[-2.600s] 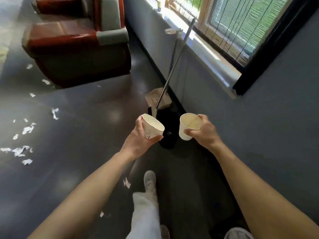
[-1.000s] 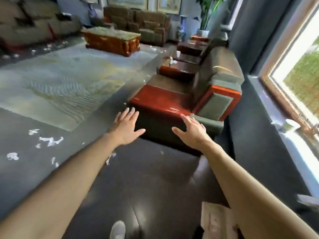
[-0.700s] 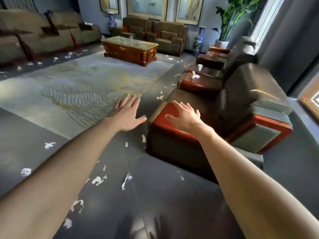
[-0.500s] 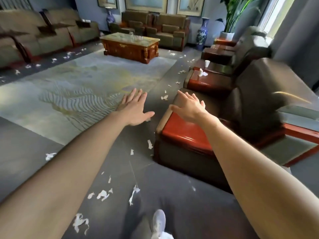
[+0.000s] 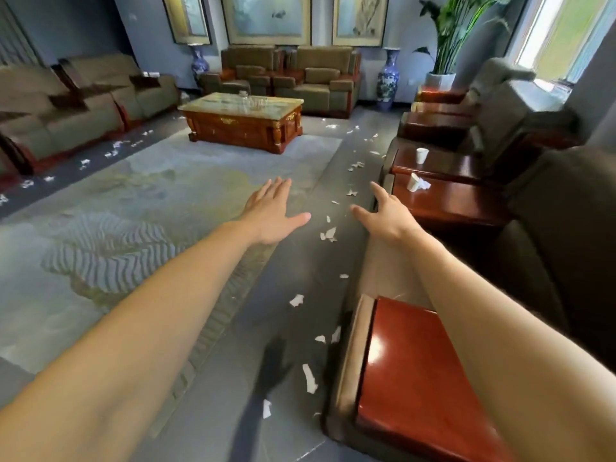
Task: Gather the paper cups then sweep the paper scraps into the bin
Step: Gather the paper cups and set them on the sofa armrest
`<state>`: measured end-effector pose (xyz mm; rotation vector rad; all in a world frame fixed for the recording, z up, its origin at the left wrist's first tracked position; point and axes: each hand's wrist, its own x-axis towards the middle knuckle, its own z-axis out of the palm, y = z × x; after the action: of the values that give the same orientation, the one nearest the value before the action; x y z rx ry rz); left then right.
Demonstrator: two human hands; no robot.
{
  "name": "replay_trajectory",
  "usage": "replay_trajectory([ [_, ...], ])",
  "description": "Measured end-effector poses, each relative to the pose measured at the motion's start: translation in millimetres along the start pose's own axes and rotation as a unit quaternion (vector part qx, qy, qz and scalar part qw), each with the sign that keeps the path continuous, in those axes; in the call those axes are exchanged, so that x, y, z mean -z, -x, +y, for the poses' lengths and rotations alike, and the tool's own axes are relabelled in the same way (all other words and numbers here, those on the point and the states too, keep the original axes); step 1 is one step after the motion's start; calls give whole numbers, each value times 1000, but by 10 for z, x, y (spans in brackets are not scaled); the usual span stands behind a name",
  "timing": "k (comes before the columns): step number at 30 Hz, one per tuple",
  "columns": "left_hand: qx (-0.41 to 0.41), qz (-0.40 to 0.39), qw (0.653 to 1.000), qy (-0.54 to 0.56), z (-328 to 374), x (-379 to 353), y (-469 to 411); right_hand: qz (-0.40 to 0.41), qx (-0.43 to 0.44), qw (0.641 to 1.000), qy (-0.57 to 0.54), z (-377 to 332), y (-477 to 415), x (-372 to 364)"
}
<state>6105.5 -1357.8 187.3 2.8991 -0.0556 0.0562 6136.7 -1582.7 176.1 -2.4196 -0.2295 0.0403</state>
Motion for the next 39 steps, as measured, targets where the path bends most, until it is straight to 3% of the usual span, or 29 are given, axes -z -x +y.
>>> replay_trajectory([
  [9, -124, -51, 990, 37, -1077, -481, -2832, 67, -105, 989, 80, 197, -2651, -730],
  [17, -175, -111, 978, 15, -1925, -429, -5490, 74, -206, 974, 48, 2, -4943, -1250],
  [25, -297, -165, 940, 14, -1444, -1078, -7681, 169, -290, 940, 56, 720, -6713, -964],
  [30, -329, -197, 923, 36, -896, -1435, -9120, 189, -339, 922, 10, 1421, -7781, -744],
  [36, -362, -263, 882, 144, -189, -1774, -10395, 243, -420, 872, -61, 2055, -8468, -336],
  [39, -384, -283, 867, 146, 222, -2078, -10984, 276, -472, 833, -85, 2490, -8690, -197],
])
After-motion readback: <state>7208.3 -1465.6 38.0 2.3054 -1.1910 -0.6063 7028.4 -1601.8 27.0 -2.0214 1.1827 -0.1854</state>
